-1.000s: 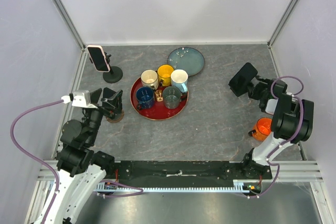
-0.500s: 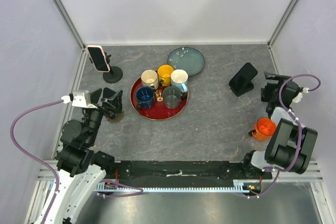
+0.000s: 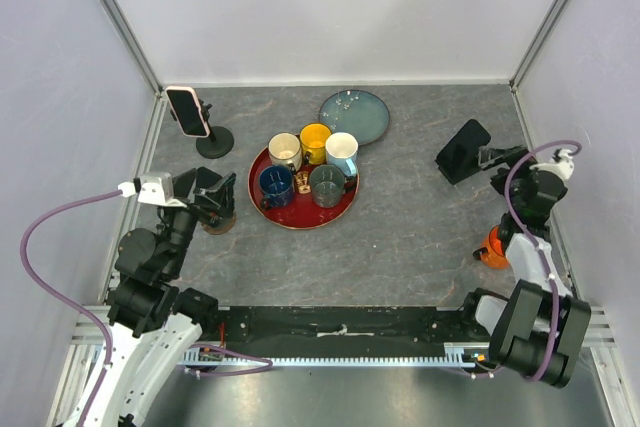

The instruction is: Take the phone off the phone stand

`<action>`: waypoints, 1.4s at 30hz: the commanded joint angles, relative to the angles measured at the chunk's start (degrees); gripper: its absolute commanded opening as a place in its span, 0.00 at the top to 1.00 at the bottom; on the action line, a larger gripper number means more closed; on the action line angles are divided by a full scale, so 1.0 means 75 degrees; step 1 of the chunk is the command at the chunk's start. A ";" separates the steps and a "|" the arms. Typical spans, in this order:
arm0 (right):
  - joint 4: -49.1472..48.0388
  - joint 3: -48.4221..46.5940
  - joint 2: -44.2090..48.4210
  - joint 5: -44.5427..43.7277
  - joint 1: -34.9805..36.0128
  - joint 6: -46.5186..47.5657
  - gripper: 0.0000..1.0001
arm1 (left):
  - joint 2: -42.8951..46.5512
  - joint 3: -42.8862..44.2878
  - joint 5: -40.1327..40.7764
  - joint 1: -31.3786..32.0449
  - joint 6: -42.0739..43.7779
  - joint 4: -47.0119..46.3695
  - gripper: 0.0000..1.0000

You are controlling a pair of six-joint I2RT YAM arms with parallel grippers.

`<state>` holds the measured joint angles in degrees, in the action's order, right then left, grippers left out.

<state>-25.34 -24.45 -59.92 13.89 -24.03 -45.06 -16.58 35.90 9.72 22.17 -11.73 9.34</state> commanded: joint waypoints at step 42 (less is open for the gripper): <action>-0.3838 -0.0409 -0.3402 0.2999 0.0883 0.1544 0.95 | -0.0180 -0.0052 -0.0311 0.0032 -0.0124 -0.0203 0.04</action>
<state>-46.94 -29.63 -89.12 32.60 -18.24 -31.27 -17.19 35.55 8.58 22.28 -11.73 9.34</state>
